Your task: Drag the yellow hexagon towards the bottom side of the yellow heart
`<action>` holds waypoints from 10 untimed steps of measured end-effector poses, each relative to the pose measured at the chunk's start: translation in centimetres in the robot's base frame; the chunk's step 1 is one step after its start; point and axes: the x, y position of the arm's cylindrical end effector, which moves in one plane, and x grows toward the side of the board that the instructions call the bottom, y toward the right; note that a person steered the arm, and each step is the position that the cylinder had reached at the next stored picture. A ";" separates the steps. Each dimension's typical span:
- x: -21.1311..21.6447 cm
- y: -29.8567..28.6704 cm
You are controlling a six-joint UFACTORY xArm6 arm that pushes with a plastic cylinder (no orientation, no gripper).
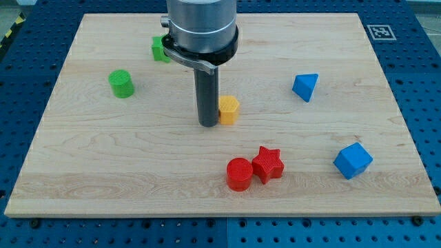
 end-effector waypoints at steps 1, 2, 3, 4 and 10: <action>1.7 0.1; 0.5 1.8; -0.3 4.0; -1.9 4.7; -13.8 5.2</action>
